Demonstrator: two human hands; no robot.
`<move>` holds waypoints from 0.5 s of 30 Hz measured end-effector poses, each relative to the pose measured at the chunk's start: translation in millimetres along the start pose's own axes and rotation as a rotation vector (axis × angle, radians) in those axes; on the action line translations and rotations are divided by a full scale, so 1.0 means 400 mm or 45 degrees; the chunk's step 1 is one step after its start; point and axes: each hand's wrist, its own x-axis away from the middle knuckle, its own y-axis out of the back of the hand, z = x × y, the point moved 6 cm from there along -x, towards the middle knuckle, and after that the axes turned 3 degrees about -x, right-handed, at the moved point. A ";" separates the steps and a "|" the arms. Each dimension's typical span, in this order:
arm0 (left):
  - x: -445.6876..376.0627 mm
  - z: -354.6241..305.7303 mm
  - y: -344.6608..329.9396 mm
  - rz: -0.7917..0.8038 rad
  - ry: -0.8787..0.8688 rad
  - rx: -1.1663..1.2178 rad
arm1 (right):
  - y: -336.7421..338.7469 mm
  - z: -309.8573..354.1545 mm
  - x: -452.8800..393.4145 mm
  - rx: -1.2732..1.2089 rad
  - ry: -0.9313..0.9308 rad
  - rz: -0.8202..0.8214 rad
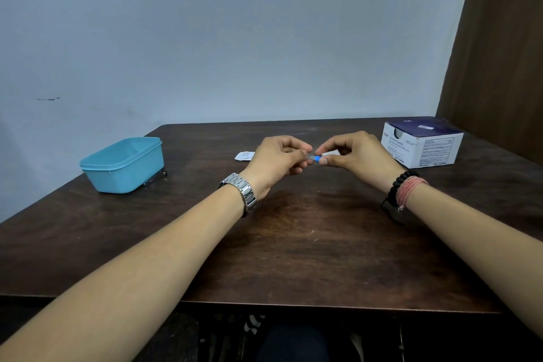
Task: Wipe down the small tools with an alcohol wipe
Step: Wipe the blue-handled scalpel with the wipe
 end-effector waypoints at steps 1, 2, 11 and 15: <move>-0.001 -0.001 0.000 0.000 -0.015 -0.015 | 0.001 -0.005 -0.002 -0.015 -0.011 -0.009; -0.001 -0.003 0.001 0.001 -0.032 -0.023 | 0.000 -0.011 -0.004 -0.034 -0.027 -0.014; -0.005 -0.015 -0.005 0.047 -0.197 -0.186 | -0.026 -0.020 0.004 -0.351 -0.208 0.215; -0.007 -0.018 -0.003 0.051 -0.219 -0.191 | -0.030 -0.027 0.001 -0.319 -0.231 0.251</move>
